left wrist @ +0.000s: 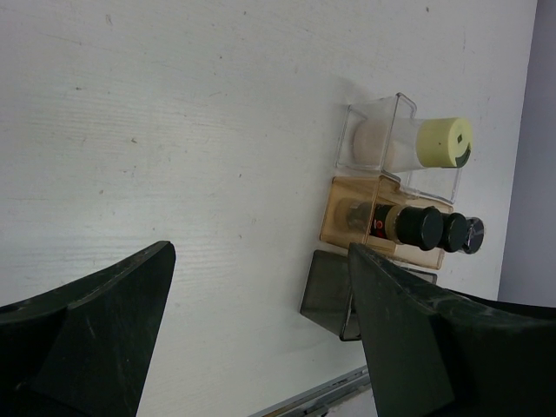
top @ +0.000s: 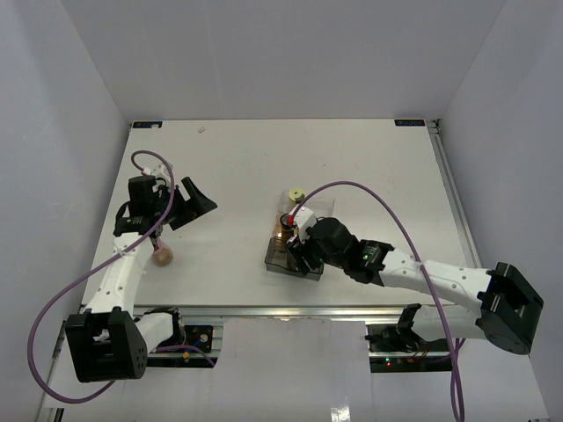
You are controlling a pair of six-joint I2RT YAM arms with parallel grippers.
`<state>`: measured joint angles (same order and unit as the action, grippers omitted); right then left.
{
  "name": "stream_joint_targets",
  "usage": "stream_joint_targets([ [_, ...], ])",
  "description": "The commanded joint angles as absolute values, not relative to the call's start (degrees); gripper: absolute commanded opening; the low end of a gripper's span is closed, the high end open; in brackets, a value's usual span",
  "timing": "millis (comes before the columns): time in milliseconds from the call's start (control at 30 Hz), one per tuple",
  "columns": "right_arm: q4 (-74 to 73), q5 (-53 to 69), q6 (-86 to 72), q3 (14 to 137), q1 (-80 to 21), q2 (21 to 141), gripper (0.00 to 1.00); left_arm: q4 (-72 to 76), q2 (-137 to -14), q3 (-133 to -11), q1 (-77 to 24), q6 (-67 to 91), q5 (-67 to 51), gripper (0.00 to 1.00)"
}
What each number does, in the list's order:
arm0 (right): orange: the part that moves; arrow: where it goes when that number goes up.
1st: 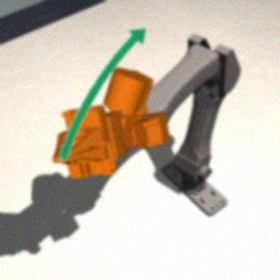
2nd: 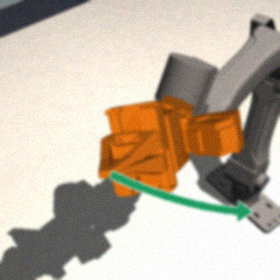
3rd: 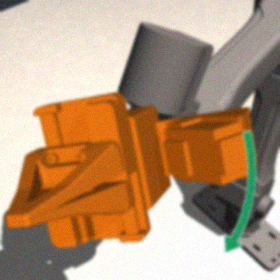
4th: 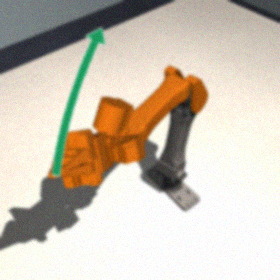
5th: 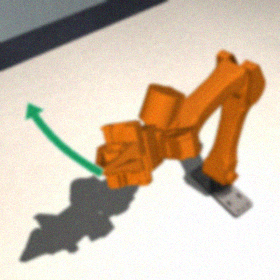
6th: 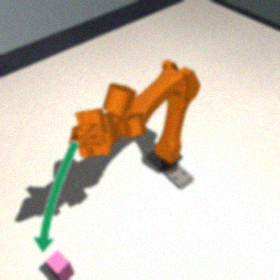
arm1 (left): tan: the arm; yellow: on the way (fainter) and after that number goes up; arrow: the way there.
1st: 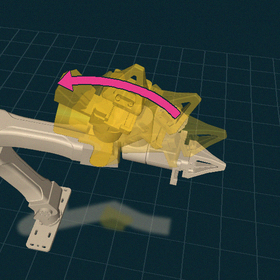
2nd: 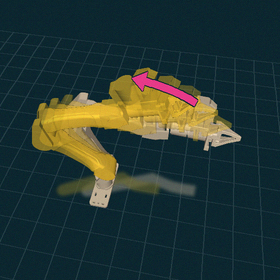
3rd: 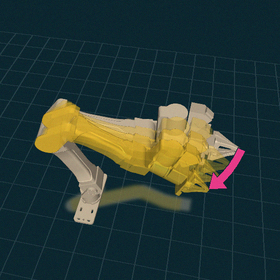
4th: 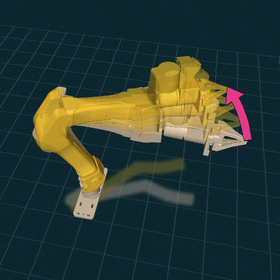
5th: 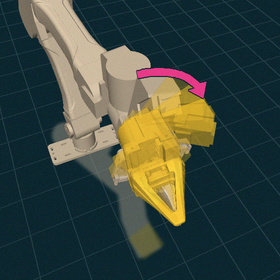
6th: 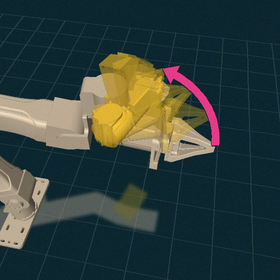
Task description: Organize the condiment bottles
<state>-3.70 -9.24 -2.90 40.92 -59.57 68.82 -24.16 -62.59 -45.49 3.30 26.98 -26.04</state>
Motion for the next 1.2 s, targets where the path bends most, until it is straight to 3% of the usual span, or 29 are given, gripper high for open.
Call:
stream_joint_targets([
  [0, 5.5, -11.3, -3.2, 41.0, -60.0, 68.4, 0.08, -23.1, -62.0, -45.0, 3.3, 26.5, -25.7, 0.91],
  [500, 10.6, -12.9, -3.2, 37.3, -60.5, 71.2, 0.17, -22.5, -62.1, -44.1, 3.3, 27.0, -24.5, 0.91],
  [800, 11.3, -13.7, -3.6, 36.7, -60.5, 71.9, 0.50, -23.3, -62.3, -44.4, 3.3, 27.9, -21.3, 0.92],
  [1167, 10.4, -14.4, -3.6, 36.4, -60.5, 70.9, 0.65, -28.6, -63.7, -47.3, 3.3, 31.7, -9.5, 0.94],
])
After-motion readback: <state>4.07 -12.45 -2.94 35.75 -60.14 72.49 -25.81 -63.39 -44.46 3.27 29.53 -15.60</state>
